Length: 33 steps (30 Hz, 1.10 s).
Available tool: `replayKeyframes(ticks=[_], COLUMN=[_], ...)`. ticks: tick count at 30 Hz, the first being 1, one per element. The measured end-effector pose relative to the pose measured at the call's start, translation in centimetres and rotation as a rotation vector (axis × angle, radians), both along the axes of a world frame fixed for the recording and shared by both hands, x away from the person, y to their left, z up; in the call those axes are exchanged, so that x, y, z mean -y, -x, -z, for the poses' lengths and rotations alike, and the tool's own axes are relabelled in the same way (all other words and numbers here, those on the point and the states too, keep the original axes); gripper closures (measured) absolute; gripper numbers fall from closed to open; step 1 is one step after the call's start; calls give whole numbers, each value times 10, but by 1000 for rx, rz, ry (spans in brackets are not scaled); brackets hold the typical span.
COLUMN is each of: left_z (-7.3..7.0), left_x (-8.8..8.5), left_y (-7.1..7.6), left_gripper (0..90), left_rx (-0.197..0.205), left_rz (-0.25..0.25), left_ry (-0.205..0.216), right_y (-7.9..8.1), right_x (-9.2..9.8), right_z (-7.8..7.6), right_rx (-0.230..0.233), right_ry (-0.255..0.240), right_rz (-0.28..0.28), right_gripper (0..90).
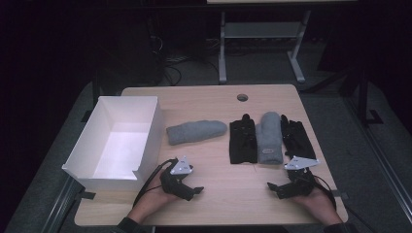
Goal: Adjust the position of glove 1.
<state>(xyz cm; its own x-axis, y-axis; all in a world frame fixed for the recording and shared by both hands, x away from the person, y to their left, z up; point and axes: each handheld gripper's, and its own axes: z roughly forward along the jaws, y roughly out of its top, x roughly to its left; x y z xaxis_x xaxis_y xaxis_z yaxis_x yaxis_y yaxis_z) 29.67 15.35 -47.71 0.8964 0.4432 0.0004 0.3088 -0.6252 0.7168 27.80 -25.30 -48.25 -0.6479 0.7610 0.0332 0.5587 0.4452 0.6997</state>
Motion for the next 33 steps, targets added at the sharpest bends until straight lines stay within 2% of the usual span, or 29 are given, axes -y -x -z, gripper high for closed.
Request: replayKeyframes(ticks=[4,5,6,7,8,9,10,11,13,14,15,16,17,18,19,21,22,24,25,27,29,33], left_z=[0,0,0,0,0,0,0,0,0,0,0,0,0,0,0,0,0,0,0,0,-1,0], left_x=[0,0,-1,-1,-1,-2,-2,-2,-3,-3,-3,-3,-3,-3,-4,-4,-4,-5,-5,-7,-8,-8], left_y=[-1,-1,-2,-2,-1,-1,-1,-1,0,1,1,2,2,2,3,3,3,4,5,7,7,10], left_gripper=[128,129,128,128,128,128,128,128,128,128,128,128,128,128,128,128,128,128,128,128,129,129], left_rx=[-4,-3,-3,-3,-2,0,0,-1,-1,2,2,-2,-1,-1,1,0,0,3,2,-1,0,-7], left_rz=[-6,-6,-4,-4,-4,-2,-2,-4,-10,-12,-12,-22,-23,-25,-27,-26,-24,-23,-26,-28,-29,-49], left_ry=[3,3,0,0,0,-1,-1,-1,-1,0,0,12,6,8,7,5,6,1,5,2,0,14], right_y=[0,1,1,1,0,1,1,-1,-2,-7,-7,-10,-17,-17,-25,-32,-32,-39,-45,-51,-54,-69], right_x=[0,1,1,1,2,3,3,5,6,8,8,8,10,10,11,12,12,12,12,11,11,13], right_z=[-3,-7,-10,-10,-13,-20,-20,-27,-30,-35,-35,-38,-42,-42,-45,-47,-47,-48,-50,-51,-52,-51], right_rx=[-12,-30,-40,-40,-39,-29,-29,-8,-1,6,6,11,11,11,11,0,0,-2,3,6,8,-8], right_ry=[15,19,21,21,23,15,15,-15,-28,-51,-51,-54,-70,-70,-84,-98,-98,-101,-107,-104,-103,-86], right_rz=[-9,-31,-41,-41,-47,-57,-57,-63,-68,-81,-81,-85,-101,-101,-109,-114,-114,-122,-128,-134,-135,-127], right_gripper=[79,156,158,158,186,261,261,339,374,433,433,466,533,533,600,657,657,722,795,870,900,900])
